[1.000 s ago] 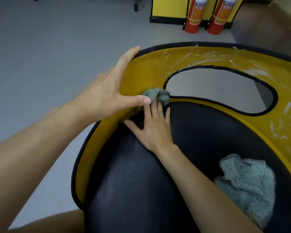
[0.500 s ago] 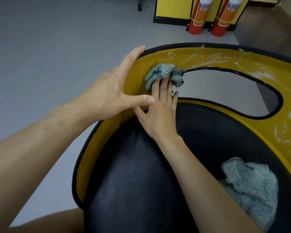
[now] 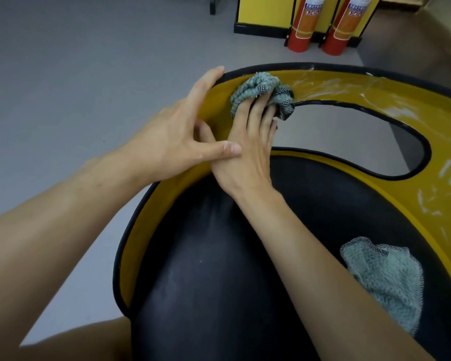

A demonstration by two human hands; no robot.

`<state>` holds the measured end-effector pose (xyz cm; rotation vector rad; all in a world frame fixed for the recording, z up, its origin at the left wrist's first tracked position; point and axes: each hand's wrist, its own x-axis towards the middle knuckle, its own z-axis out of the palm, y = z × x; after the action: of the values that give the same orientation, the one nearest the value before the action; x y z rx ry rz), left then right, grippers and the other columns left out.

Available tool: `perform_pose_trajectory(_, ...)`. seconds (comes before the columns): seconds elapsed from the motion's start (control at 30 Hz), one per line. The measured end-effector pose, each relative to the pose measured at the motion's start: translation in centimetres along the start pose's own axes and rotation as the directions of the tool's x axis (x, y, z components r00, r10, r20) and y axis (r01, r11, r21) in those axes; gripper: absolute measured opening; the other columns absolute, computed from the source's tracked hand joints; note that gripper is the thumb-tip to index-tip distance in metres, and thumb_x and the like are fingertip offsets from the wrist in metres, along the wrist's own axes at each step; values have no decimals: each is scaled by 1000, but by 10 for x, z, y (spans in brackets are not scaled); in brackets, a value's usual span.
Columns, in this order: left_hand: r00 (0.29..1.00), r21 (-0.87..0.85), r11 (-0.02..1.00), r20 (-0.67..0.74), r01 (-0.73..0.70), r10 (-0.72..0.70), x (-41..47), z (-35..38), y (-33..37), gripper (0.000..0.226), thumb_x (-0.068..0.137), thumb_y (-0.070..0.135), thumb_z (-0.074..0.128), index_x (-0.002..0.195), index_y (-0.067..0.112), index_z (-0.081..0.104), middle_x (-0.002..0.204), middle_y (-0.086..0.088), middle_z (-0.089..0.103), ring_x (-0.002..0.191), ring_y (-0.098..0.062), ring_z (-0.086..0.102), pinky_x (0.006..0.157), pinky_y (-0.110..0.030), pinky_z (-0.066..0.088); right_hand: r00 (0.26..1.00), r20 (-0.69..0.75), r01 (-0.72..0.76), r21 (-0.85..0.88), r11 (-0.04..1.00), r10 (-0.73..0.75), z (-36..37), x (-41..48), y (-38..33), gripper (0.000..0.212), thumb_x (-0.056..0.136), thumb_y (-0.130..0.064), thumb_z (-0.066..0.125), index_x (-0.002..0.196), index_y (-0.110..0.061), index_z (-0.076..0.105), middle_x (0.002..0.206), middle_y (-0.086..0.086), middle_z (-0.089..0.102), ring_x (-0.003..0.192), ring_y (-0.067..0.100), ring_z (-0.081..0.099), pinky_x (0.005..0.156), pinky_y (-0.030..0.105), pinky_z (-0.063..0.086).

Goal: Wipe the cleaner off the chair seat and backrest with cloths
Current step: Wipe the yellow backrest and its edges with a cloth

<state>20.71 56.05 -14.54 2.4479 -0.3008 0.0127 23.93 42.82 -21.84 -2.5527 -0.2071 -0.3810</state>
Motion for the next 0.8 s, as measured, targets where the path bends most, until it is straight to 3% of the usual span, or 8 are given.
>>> perform_pose_trajectory(0.03, 1000, -2, 1000, 1, -2, 2, 0, 0, 0, 103, 81, 57, 73, 157, 44, 5, 117, 13, 63, 87, 8, 59, 75, -11, 45, 1000, -13, 1, 11, 1000, -1, -2, 2, -2, 104, 86, -76, 25, 160, -10, -5, 167, 14, -16, 154, 33, -13, 125, 49, -7)
perform_pose_trajectory(0.1, 1000, -23, 1000, 4, -8, 8, 0, 0, 0, 103, 82, 58, 73, 157, 46, 3, 144, 14, 50, 106, 5, 59, 96, -19, 47, 999, -2, 35, -33, 999, -35, 7, -6, 10, 101, 88, -74, 30, 160, -11, -4, 168, 14, -11, 154, 31, -8, 125, 51, -3)
perform_pose_trajectory(0.17, 1000, -27, 1000, 5, -16, 17, 1, -1, -2, 102, 81, 61, 71, 156, 49, 2, 157, 11, 38, 130, -13, 52, 109, -40, 44, 994, 98, 46, -77, 996, -38, 24, -23, 27, 98, 91, -75, 29, 160, -11, 1, 168, 16, -3, 155, 30, -3, 125, 53, 2)
perform_pose_trajectory(0.27, 1000, -3, 1000, 7, -13, 13, 0, 1, -1, 101, 81, 67, 66, 155, 49, 1, 162, 7, 31, 137, -24, 46, 110, -48, 43, 958, 288, 38, -143, 989, 5, 46, -45, 45, 102, 90, -83, 21, 160, -10, 6, 168, 17, 4, 155, 29, 0, 124, 53, 0)
perform_pose_trajectory(0.37, 1000, -13, 1000, -1, -22, 22, -1, 1, -1, 96, 83, 67, 60, 156, 47, 1, 162, 7, 32, 137, -23, 46, 111, -47, 42, 961, 278, 44, -133, 990, -5, 43, -43, 45, 102, 90, -83, 21, 160, -10, 7, 167, 18, 3, 155, 30, -2, 124, 54, 1)
perform_pose_trajectory(0.47, 999, -10, 999, -23, -33, 33, 0, 1, -2, 83, 91, 65, 52, 157, 47, 4, 157, 11, 40, 133, -18, 50, 107, -38, 42, 989, 50, 139, -43, 989, -137, 16, -18, 23, 96, 92, -73, 30, 160, -10, 4, 167, 19, 1, 155, 32, 0, 124, 55, 1)
perform_pose_trajectory(0.57, 998, -1, 1000, -57, -27, 27, 2, 2, -4, 65, 101, 62, 37, 157, 46, 8, 157, 12, 39, 133, -17, 48, 98, -30, 36, 988, -84, 133, 85, 987, -126, -2, -3, -9, 99, 88, -63, 35, 159, -5, -3, 166, 22, -11, 154, 38, -3, 125, 52, -1)
perform_pose_trajectory(0.8, 999, -36, 999, -53, 1, -3, 1, 1, 0, 58, 102, 61, 24, 156, 49, 9, 155, 13, 40, 122, -9, 48, 96, -28, 33, 995, 26, 100, -21, 995, -99, 29, -22, 13, 97, 91, -71, 37, 160, -10, 5, 168, 18, 1, 155, 33, 2, 125, 53, 4)
